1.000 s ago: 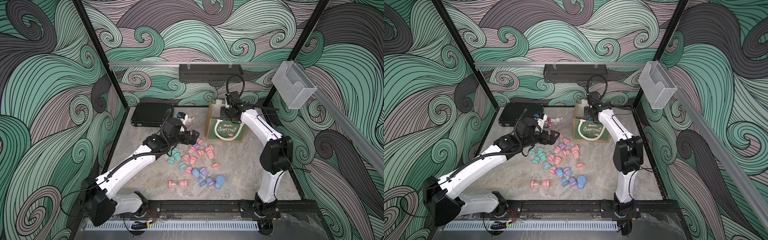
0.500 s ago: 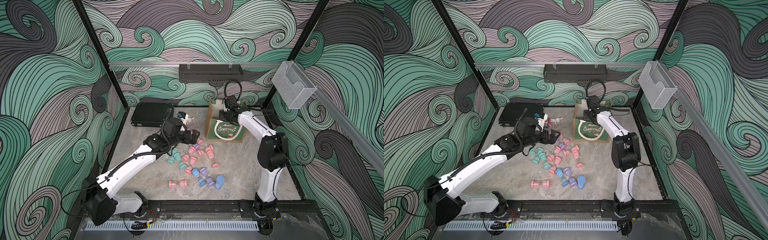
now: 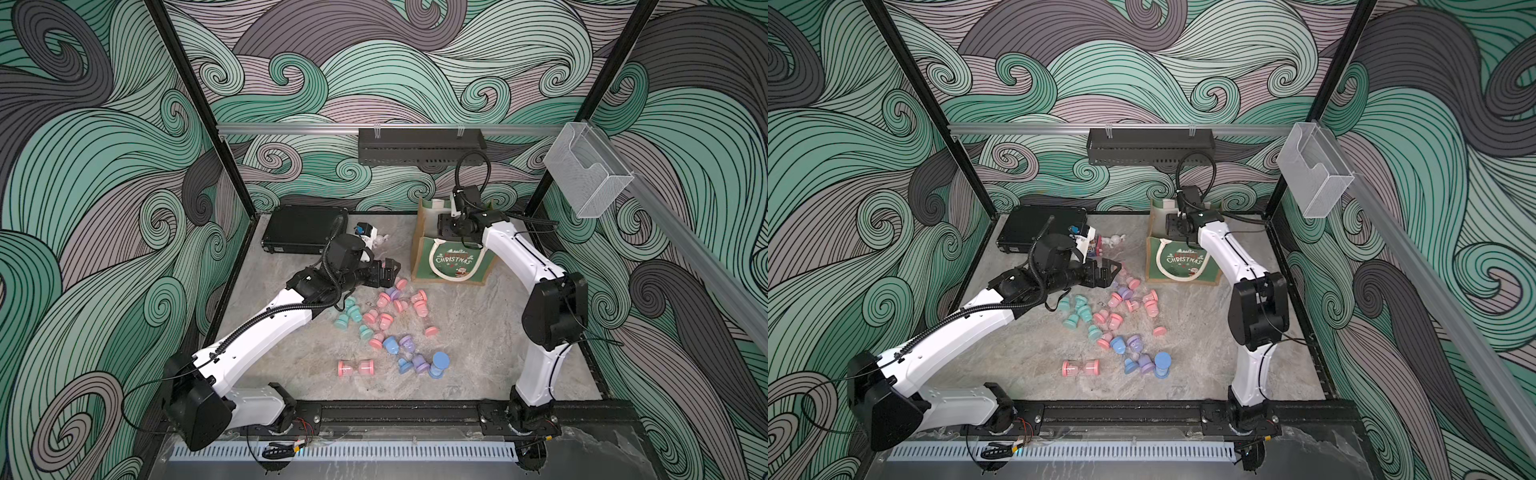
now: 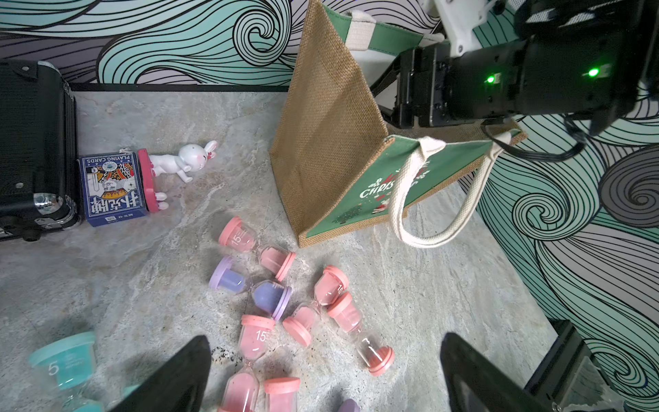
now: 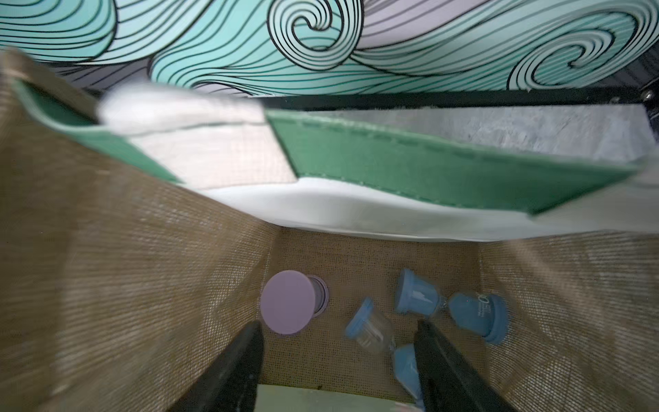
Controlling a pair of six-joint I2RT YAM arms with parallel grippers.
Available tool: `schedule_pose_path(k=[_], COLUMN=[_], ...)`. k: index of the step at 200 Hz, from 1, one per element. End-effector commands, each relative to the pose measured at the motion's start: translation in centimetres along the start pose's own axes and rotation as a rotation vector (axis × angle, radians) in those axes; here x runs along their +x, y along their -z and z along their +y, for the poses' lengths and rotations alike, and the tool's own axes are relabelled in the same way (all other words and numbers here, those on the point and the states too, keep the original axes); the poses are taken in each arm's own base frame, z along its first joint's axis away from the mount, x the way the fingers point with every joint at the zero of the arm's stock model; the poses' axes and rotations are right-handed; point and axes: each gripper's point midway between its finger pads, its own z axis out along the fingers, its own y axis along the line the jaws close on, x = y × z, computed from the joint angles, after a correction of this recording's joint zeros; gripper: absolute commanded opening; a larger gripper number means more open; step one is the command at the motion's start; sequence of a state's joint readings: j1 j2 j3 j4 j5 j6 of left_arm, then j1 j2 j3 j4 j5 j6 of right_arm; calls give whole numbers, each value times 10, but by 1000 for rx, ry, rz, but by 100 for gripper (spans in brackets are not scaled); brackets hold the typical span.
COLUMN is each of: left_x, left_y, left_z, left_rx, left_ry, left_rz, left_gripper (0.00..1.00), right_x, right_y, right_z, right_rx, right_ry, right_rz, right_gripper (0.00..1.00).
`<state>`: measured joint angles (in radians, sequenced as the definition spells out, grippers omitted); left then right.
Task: Put the hourglass into the canvas bag
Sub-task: Place the hourglass in the canvas bag, then pick up the hourglass from the center of the board.
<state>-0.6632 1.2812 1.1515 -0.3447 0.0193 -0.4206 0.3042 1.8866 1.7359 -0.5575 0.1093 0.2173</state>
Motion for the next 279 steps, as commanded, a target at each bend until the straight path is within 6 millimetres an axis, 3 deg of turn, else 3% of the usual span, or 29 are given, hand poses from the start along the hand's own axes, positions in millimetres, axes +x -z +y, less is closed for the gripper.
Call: schedule_pose_path(k=[1, 57, 108, 148, 205, 229, 279], left_x=[-26, -22, -2, 23, 63, 81, 113], left_y=[16, 29, 46, 58, 59, 55, 47], left_z=[-10, -10, -6, 1, 7, 6, 7], left_rx=[31, 38, 40, 35, 37, 45, 23], left_ry=[19, 33, 67, 85, 65, 30, -11], left_rz=[-62, -56, -22, 21, 97, 131, 200], left_gripper=[99, 99, 99, 99, 99, 99, 99], right_x=[-18, -10, 32, 87, 185, 222, 281], right_y=[35, 84, 129, 162, 191, 198, 204], right_z=[6, 19, 30, 41, 44, 49, 59], right_rx=[-48, -142, -163, -166, -141, -133, -121], right_ry=[-14, -50, -22, 63, 146, 183, 175], right_rz=[-59, -43, 41, 130, 289, 347, 454], right_gripper=[74, 82, 91, 94, 95, 95, 95])
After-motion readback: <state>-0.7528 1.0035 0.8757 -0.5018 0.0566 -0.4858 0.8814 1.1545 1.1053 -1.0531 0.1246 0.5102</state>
